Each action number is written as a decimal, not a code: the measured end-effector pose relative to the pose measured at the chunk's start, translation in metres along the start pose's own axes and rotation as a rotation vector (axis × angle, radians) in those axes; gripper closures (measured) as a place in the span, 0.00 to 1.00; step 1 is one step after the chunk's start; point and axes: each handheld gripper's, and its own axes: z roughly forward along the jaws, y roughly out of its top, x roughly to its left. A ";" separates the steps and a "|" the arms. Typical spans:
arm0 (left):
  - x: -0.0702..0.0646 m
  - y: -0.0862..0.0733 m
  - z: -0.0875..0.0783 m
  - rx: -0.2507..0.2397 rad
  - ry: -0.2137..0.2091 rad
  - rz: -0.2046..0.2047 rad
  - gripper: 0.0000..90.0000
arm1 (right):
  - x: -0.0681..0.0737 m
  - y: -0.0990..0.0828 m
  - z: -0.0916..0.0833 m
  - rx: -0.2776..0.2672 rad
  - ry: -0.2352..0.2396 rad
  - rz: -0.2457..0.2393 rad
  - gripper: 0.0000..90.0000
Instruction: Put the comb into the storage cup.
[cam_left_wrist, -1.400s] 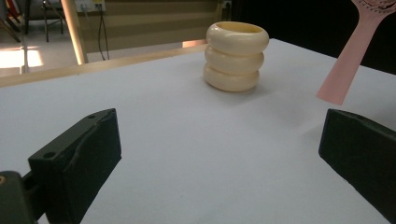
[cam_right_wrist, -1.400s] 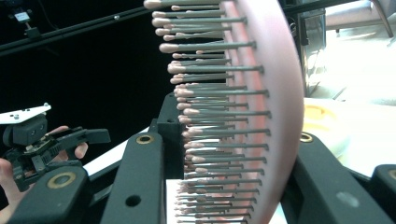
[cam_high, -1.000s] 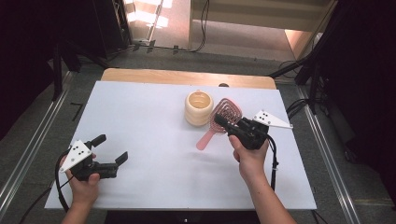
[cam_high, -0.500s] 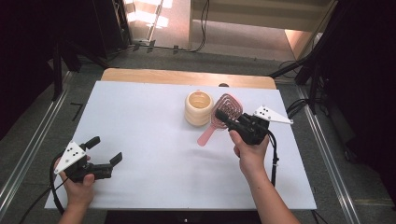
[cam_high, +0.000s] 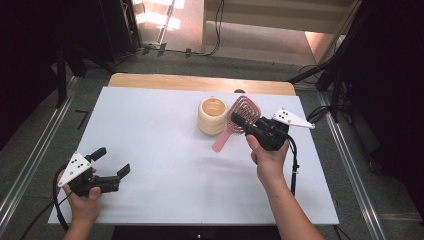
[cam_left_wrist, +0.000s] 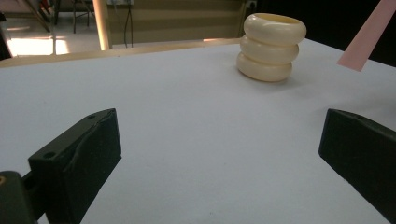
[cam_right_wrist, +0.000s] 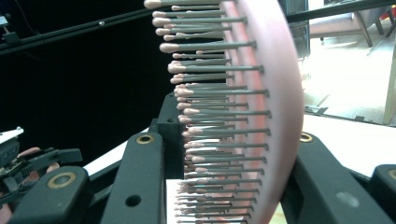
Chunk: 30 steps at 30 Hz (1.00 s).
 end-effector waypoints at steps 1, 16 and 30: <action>0.000 0.000 0.000 -0.001 0.000 0.000 0.00 | 0.000 0.001 0.001 -0.001 0.000 -0.003 0.69; -0.001 0.000 0.000 -0.001 -0.005 0.010 0.00 | -0.001 0.011 0.005 -0.008 -0.002 -0.017 0.69; -0.002 0.000 0.000 -0.001 -0.007 0.010 0.00 | -0.002 0.020 0.011 -0.008 -0.006 -0.040 0.69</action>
